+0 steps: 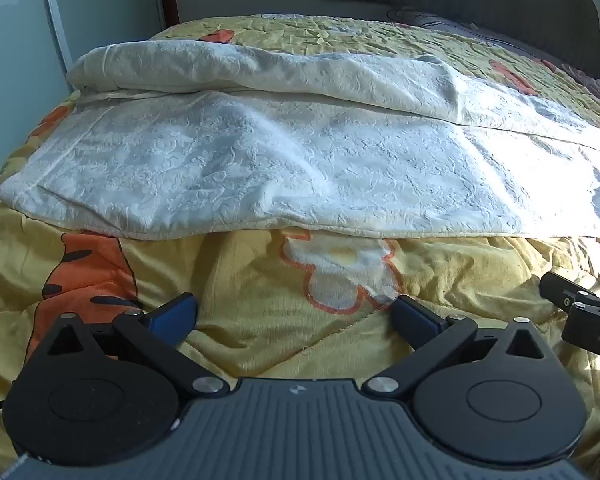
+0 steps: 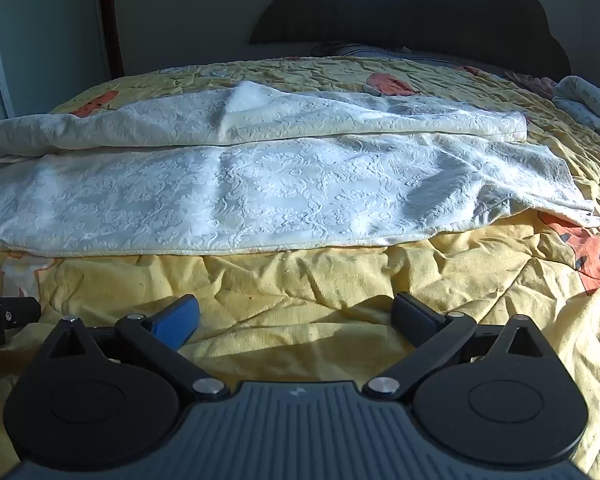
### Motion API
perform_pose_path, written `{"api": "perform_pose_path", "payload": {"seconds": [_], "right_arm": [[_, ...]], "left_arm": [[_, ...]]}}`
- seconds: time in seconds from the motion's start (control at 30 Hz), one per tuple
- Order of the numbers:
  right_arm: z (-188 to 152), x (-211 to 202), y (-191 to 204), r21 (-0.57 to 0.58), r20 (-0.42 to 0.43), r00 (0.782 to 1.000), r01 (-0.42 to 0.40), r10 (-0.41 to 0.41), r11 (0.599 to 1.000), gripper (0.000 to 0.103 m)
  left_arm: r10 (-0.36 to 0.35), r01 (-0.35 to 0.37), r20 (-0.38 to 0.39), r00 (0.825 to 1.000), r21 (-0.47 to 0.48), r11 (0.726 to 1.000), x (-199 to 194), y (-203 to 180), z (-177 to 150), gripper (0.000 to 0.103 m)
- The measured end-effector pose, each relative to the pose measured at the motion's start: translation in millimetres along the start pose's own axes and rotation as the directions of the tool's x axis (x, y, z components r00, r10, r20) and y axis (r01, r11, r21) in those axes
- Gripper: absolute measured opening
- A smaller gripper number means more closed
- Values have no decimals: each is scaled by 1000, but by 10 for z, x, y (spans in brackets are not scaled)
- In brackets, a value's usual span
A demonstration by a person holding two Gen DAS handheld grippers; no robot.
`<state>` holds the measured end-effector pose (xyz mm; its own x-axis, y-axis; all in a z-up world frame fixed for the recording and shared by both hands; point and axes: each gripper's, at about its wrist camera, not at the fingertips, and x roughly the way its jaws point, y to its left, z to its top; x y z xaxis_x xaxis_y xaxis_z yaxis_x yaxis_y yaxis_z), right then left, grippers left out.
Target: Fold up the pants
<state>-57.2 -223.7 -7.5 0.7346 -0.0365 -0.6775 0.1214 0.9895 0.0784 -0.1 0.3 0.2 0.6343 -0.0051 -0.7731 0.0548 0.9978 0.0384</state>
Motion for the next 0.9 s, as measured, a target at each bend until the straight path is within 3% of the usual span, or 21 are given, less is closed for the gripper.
{"api": "perform_pose_path", "payload": {"seconds": [0.2, 0.47, 0.9], "right_arm": [[2, 2, 4, 0, 0, 1000, 0, 0, 1000, 103], [-2, 1, 3, 2, 2, 1000, -1, 1, 1000, 103], [-4, 0, 5, 2, 3, 1000, -1, 1, 1000, 103]], "left_arm": [[0, 0, -23, 1000, 4, 1000, -1, 21, 30, 103], [3, -3, 25, 1000, 11, 1000, -30, -9, -38, 103], [0, 0, 10, 1000, 11, 1000, -34, -4, -21, 103]]}}
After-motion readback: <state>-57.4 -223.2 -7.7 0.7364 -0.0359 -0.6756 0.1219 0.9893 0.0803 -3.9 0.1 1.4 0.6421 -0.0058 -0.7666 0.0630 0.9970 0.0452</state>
